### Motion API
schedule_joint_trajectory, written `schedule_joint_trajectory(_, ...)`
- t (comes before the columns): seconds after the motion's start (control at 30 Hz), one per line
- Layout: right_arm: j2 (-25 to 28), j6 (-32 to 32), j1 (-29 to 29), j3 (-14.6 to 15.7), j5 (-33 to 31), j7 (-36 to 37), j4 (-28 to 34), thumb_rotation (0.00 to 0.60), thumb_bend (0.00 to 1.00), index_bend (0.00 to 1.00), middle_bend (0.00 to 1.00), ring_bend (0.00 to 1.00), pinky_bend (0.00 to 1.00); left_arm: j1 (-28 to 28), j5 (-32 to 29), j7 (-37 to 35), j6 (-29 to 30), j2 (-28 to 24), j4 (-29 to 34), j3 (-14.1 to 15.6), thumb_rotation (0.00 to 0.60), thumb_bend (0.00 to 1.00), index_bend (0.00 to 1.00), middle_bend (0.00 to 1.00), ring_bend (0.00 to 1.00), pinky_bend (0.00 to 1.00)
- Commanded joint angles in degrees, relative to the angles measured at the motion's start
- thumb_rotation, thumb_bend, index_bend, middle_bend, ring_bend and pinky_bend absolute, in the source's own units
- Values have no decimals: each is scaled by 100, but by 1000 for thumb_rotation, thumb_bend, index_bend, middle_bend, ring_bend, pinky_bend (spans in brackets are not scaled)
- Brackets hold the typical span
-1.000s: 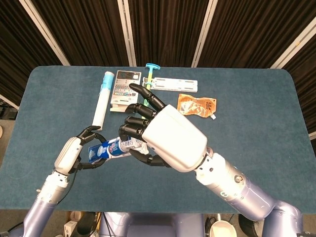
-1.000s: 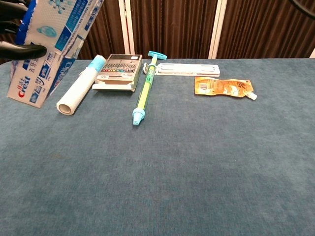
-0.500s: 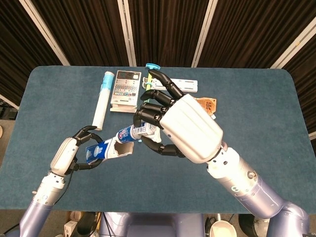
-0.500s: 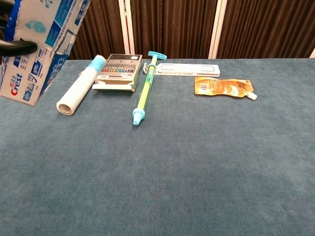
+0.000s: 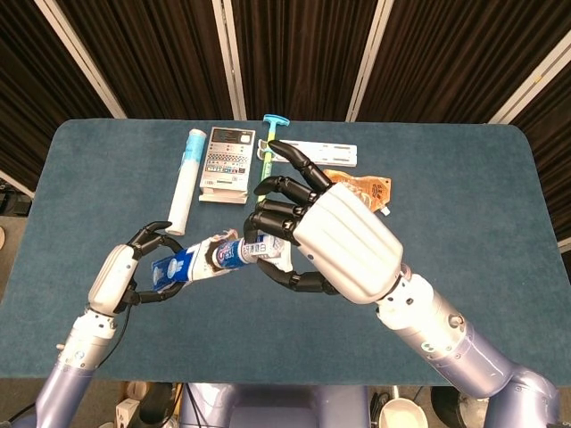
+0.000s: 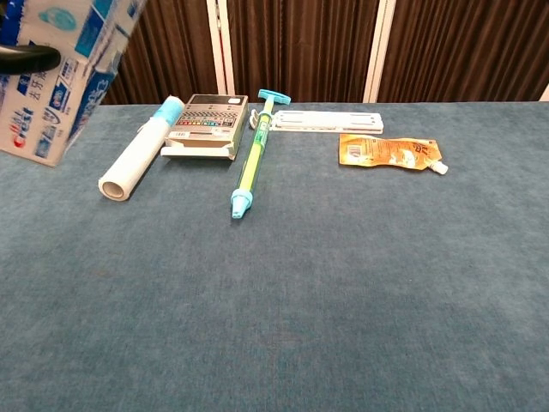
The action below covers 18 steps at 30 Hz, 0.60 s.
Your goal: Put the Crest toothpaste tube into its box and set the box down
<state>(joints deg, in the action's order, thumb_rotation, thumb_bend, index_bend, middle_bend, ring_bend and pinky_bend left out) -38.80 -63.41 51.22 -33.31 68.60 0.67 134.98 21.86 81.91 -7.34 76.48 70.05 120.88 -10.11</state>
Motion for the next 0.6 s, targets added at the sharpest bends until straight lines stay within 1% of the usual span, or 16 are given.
schedule_joint_trajectory(0.03,14,-21,-26,-7,26,16,0,600,467,507,640,297,0,9,38,35,0,30,-10,13,600,337,438,447,166,272)
schedule_joint_trajectory(0.33,94,-91,-192,-11,133,247,0,600,467,507,640,296,0,-16,38,8,100,80,-14,-35,600,337,439,448,166,272)
schedule_joint_trajectory(0.6,-36,-44,-187,71,244,283,0,600,467,507,640,296,0,9,160,-45,220,347,-95,-81,600,337,439,448,166,273)
